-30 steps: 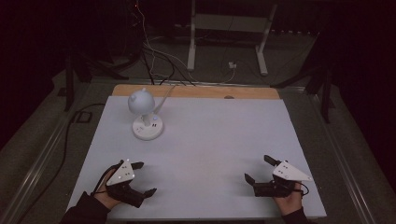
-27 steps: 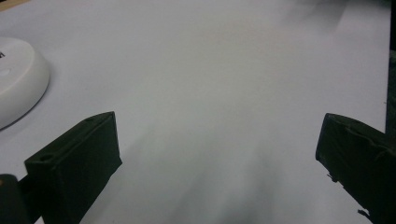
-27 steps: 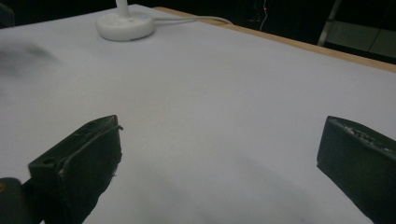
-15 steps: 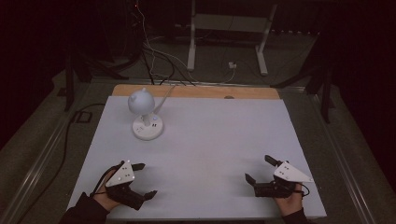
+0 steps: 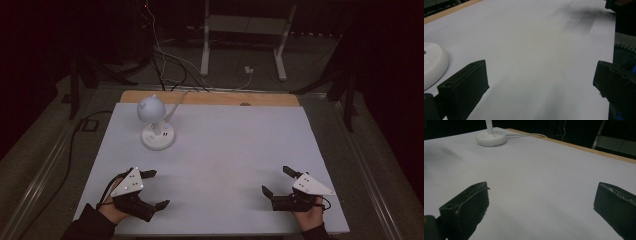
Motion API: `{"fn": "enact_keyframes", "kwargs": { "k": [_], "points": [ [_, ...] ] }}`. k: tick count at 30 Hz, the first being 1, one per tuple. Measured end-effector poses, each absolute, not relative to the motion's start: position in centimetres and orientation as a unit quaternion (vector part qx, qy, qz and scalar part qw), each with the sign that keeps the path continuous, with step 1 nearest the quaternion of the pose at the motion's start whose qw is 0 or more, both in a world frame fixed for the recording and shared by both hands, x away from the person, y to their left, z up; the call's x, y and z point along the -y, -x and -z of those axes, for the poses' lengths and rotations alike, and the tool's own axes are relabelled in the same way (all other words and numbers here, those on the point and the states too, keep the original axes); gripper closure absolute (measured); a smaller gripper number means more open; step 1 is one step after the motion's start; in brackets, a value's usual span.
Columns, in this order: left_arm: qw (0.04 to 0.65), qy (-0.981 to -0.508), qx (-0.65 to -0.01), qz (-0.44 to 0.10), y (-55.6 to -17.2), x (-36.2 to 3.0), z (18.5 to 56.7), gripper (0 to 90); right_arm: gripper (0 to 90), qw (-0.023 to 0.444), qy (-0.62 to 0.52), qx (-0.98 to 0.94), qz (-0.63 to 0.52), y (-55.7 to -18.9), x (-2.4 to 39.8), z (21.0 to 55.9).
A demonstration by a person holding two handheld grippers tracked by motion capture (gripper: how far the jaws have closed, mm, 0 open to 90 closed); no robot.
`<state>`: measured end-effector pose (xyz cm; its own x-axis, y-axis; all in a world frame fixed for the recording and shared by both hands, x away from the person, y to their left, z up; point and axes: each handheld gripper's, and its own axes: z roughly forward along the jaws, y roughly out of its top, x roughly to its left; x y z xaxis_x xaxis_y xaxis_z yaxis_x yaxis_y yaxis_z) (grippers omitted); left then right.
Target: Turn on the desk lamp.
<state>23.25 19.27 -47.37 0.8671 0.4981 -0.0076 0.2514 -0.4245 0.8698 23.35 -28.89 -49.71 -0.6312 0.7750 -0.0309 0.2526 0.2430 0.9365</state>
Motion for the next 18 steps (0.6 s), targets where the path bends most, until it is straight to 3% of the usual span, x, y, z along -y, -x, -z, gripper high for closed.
{"fn": "enact_keyframes", "kwargs": {
  "k": [18],
  "points": [
    [0.493, -0.815, -0.268, -0.145, -25.3, -18.5, 45.2, 0.4, 0.0, 0.253, -0.34, -0.749, -0.51, -23.4, 28.7, 49.7]
  ]
}}
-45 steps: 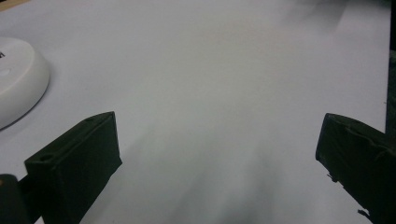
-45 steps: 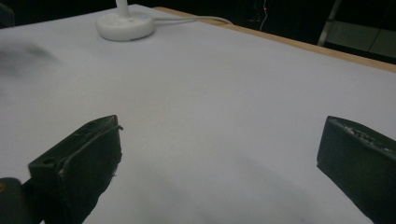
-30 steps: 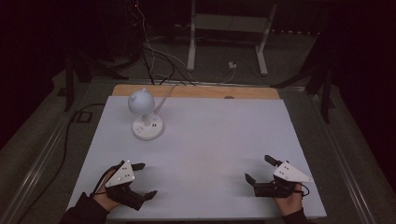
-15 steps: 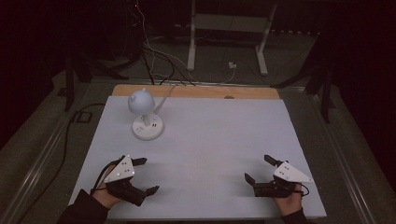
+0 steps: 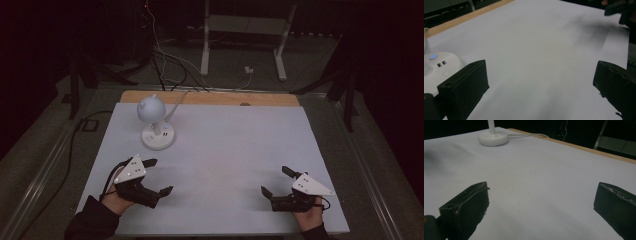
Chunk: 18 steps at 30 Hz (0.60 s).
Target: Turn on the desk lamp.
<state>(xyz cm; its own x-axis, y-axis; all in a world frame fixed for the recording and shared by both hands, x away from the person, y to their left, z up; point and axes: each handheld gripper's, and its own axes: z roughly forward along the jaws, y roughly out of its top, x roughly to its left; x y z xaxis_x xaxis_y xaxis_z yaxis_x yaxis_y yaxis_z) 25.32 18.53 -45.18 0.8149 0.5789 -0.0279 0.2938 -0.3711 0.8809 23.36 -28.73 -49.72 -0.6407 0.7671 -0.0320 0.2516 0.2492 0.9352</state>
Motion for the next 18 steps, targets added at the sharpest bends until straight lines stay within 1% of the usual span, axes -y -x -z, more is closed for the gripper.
{"fn": "enact_keyframes", "kwargs": {
  "k": [11, 18],
  "points": [
    [0.508, -0.799, -0.283, -0.151, -26.5, -18.3, 44.1, 0.4, 0.0, 0.25, -0.34, -0.749, -0.51, -23.4, 28.7, 49.7],
    [0.506, -0.79, -0.3, -0.171, -27.7, -17.8, 43.5, 0.5, 0.0, 0.247, -0.341, -0.747, -0.514, -23.3, 28.7, 49.7]
  ]
}}
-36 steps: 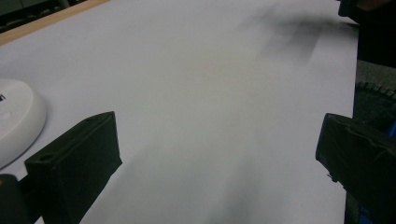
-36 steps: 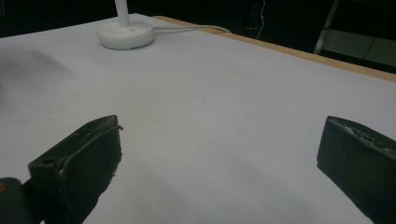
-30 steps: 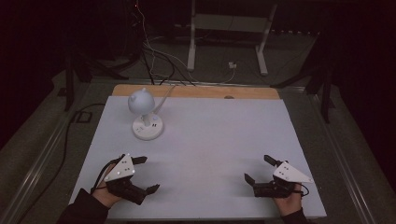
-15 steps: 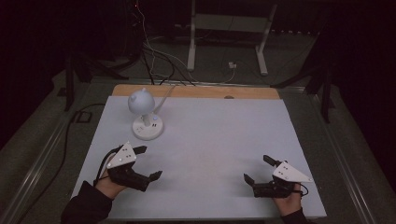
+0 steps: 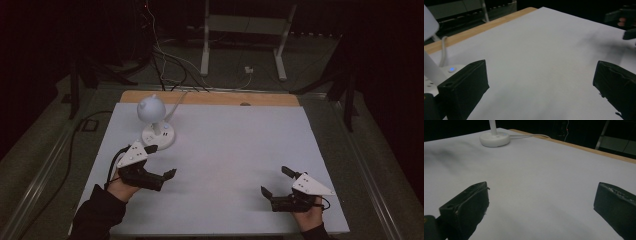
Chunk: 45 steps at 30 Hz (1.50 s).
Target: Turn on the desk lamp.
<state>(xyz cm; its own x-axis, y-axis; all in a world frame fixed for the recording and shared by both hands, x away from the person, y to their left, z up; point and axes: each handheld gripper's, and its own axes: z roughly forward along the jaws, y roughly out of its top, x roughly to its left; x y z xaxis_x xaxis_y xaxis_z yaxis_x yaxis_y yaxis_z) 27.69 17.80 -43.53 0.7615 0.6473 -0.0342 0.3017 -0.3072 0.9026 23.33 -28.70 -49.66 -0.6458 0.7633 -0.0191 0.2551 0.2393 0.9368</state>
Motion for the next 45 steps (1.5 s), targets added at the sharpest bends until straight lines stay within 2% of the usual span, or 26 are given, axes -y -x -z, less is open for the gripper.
{"fn": "enact_keyframes", "kwargs": {
  "k": [9, 25, 31, 37, 40, 45],
  "points": [
    [0.489, -0.784, -0.327, -0.2, -29.4, -16.9, 43.6, 0.4, 0.0, 0.245, -0.339, -0.749, -0.514, -23.3, 28.6, 49.7],
    [0.475, -0.767, -0.377, -0.211, -31.8, -16.4, 44.7, 1.0, 0.0, 0.243, -0.338, -0.75, -0.513, -23.4, 28.6, 49.7],
    [0.448, -0.767, -0.401, -0.226, -32.8, -16.0, 45.5, 1.0, 0.0, 0.242, -0.338, -0.751, -0.513, -23.4, 28.6, 49.8],
    [0.441, -0.753, -0.431, -0.228, -33.8, -16.0, 46.2, 1.0, 0.0, 0.241, -0.338, -0.75, -0.514, -23.4, 28.6, 49.7],
    [0.431, -0.735, -0.456, -0.257, -34.1, -15.6, 46.3, 1.0, 0.0, 0.238, -0.338, -0.751, -0.515, -23.4, 28.6, 49.8],
    [0.423, -0.726, -0.477, -0.257, -34.8, -15.4, 46.7, 1.0, 0.0, 0.238, -0.336, -0.752, -0.514, -23.4, 28.6, 49.8]
  ]
}}
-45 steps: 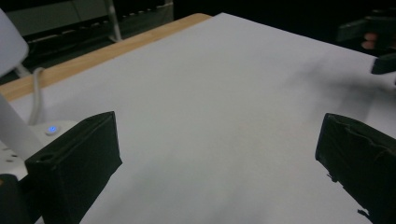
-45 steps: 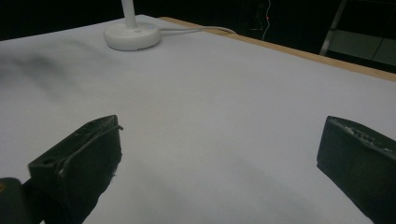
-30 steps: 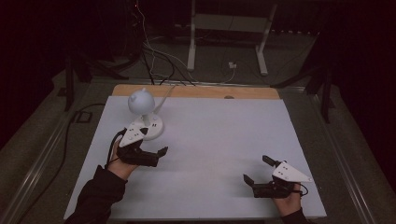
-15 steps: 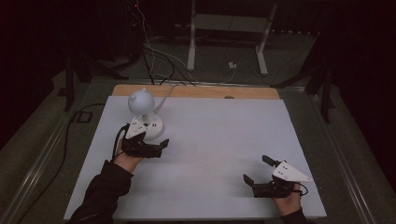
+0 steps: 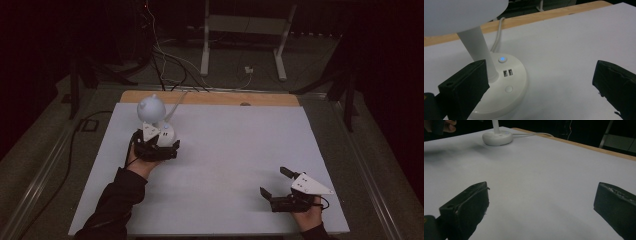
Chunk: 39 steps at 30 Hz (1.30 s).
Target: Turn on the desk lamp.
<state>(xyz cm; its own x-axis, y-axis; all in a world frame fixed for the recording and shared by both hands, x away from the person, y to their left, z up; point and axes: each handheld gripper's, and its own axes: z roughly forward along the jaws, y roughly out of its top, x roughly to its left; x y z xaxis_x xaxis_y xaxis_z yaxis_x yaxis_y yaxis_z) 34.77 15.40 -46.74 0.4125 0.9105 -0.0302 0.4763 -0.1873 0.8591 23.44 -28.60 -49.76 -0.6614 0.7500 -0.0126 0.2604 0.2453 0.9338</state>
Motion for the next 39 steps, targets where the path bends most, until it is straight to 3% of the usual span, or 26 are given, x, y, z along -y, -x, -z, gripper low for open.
{"fn": "enact_keyframes", "kwargs": {
  "k": [6, 12, 13, 15, 19, 21, 26, 39],
  "points": [
    [0.418, -0.724, -0.492, -0.243, -35.4, -15.1, 47.4, 1.1, 0.0, 0.237, -0.336, -0.752, -0.515, -23.5, 28.6, 49.8],
    [0.403, -0.71, -0.511, -0.269, -35.8, -15.0, 47.6, 9.8, 0.0, 0.236, -0.335, -0.753, -0.515, -23.4, 28.6, 49.8],
    [0.404, -0.707, -0.515, -0.267, -35.9, -15.1, 47.7, 17.0, 0.0, 0.235, -0.336, -0.752, -0.516, -23.4, 28.6, 49.8],
    [0.399, -0.703, -0.525, -0.267, -36.1, -15.2, 47.8, 18.4, 0.0, 0.235, -0.336, -0.752, -0.516, -23.4, 28.6, 49.8],
    [0.394, -0.7, -0.528, -0.275, -36.2, -15.3, 48.0, 40.2, 0.0, 0.233, -0.336, -0.753, -0.515, -23.4, 28.6, 49.8],
    [0.392, -0.697, -0.53, -0.281, -36.3, -15.4, 48.1, 42.5, 0.0, 0.233, -0.336, -0.754, -0.514, -23.4, 28.6, 49.8],
    [0.392, -0.696, -0.531, -0.282, -36.4, -15.8, 48.1, 60.8, 0.0, 0.232, -0.336, -0.754, -0.514, -23.5, 28.6, 49.8],
    [0.386, -0.712, -0.528, -0.256, -37.2, -16.8, 49.1, 87.5, 0.0, 0.232, -0.334, -0.755, -0.514, -23.4, 28.6, 49.8]
  ]
}}
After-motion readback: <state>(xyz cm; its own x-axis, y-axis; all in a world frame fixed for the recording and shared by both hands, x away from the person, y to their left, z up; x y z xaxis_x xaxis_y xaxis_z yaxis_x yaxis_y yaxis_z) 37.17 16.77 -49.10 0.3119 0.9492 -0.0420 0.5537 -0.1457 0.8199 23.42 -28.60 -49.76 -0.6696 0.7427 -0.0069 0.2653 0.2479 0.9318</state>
